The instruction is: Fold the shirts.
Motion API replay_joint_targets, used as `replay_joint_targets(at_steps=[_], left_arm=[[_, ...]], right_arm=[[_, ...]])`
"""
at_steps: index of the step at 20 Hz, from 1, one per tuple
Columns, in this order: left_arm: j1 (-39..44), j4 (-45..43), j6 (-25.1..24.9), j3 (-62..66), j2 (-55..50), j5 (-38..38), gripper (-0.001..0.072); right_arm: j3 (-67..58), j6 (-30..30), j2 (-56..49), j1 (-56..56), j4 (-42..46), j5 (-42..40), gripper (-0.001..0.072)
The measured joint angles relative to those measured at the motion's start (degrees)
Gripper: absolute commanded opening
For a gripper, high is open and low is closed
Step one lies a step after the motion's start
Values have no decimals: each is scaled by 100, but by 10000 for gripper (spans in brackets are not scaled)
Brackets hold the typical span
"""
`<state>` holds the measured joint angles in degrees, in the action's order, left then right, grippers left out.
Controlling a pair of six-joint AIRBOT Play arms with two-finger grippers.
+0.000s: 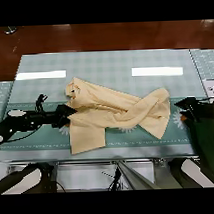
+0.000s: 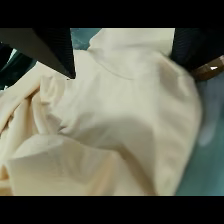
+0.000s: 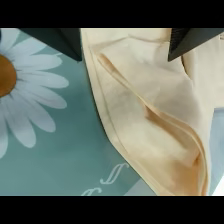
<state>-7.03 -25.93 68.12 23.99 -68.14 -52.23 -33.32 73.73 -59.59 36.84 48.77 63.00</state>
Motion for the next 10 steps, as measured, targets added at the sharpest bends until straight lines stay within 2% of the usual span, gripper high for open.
replay_joint_targets(at_steps=[1, 2, 4, 10], left_arm=[[142, 240, -125, -13, -72, 149, 223], [251, 380, -247, -26, -138, 352, 37], [380, 702, -490, -4, -201, 522, 25], [501, 1121, -951, 120, -264, 299, 26]], right_arm=[[11, -39, 2, -46, 13, 33, 623], [11, -70, 7, -107, 28, 46, 623], [-68, -70, -22, -201, 50, -17, 623], [-1086, 155, -813, -313, 85, 216, 623]])
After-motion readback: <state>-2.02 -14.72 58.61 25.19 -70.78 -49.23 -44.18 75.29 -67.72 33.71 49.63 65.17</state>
